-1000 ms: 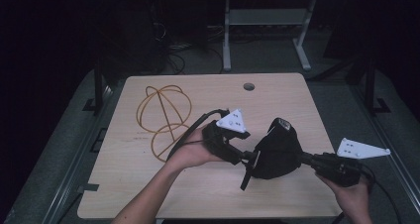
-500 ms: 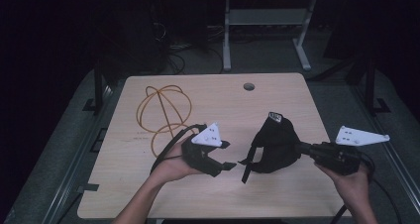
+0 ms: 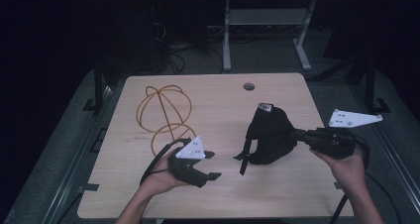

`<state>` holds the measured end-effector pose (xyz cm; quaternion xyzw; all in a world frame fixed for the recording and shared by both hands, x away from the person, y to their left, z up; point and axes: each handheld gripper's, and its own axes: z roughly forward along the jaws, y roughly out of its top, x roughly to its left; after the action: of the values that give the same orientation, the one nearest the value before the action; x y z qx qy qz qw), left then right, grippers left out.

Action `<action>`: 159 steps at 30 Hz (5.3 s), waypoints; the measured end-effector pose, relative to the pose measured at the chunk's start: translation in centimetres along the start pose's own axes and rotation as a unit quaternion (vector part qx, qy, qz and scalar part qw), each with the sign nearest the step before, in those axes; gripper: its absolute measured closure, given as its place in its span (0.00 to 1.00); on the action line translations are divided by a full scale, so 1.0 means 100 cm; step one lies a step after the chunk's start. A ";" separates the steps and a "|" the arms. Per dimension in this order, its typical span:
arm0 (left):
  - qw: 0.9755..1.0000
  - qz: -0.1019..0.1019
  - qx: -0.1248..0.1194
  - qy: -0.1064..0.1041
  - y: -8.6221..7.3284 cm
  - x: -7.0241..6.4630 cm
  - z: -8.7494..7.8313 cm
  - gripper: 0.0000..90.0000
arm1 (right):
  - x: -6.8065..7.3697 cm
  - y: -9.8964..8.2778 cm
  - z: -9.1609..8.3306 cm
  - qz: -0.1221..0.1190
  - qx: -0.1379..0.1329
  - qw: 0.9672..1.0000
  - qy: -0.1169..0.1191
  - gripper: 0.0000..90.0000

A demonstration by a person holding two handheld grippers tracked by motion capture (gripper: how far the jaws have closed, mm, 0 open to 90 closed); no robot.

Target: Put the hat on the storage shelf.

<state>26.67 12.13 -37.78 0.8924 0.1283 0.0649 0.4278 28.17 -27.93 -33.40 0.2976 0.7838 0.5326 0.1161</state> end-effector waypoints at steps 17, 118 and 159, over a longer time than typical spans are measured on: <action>1.000 0.003 0.018 0.012 -0.023 -0.007 0.007 0.38 | 0.002 0.043 0.018 -0.011 -0.003 1.000 0.022 0.98; 0.999 0.022 0.031 -0.017 -0.034 -0.007 0.024 0.33 | 0.107 0.241 0.300 -0.077 0.110 0.975 0.176 0.80; 1.000 -0.008 0.013 0.004 -0.038 -0.001 0.022 0.30 | 0.062 0.190 0.203 -0.059 0.078 0.984 0.149 0.31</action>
<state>26.41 12.78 -42.11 0.8966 0.1376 0.0635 0.4162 39.84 -3.84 -23.67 0.1765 0.8477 0.5002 0.0052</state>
